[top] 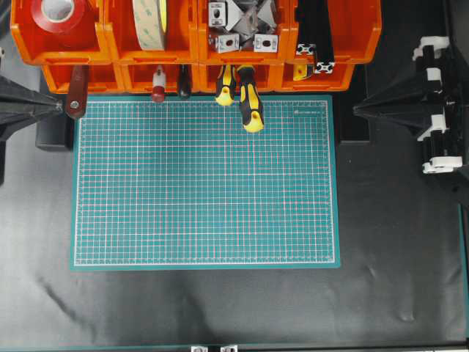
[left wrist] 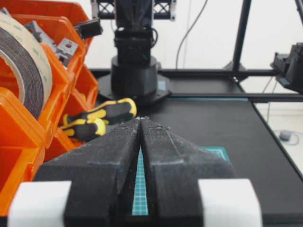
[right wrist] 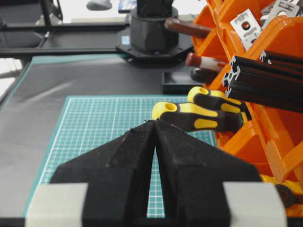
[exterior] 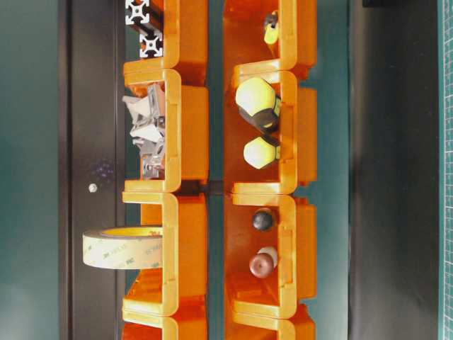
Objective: Pick foam from container rack with left arm.
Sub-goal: 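Move the left gripper up toward the tape rolls in the orange rack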
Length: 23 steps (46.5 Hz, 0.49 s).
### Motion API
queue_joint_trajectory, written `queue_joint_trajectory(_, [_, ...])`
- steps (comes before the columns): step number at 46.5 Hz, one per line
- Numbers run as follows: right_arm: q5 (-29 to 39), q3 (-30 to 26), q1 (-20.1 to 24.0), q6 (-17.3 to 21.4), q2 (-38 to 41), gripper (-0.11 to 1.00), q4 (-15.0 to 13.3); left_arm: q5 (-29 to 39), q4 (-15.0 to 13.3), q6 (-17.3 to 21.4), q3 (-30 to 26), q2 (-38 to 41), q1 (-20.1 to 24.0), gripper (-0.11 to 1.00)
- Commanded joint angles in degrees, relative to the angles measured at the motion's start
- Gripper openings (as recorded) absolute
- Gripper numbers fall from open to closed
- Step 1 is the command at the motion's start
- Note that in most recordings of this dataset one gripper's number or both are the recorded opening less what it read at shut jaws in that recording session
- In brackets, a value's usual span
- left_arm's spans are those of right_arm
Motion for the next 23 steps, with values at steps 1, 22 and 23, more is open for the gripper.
queue_joint_trajectory(1, [-0.70, -1.76, 0.09, 0.35, 0.44, 0.02, 0.18, 3.69, 2.90, -2.37, -2.81, 0.26, 0.79, 0.05])
queue_joint_trajectory(22, [0.53, -1.49, 0.09, 0.44, 0.53, 0.00, 0.79, 23.64, 2.99, -24.35, -19.86, 2.72, 2.02, 0.00])
queue_joint_trajectory(23, [0.53, -1.49, 0.09, 0.44, 0.53, 0.00, 0.79, 25.05, 2.99, -25.75, -21.36, 3.25, 2.11, 0.00])
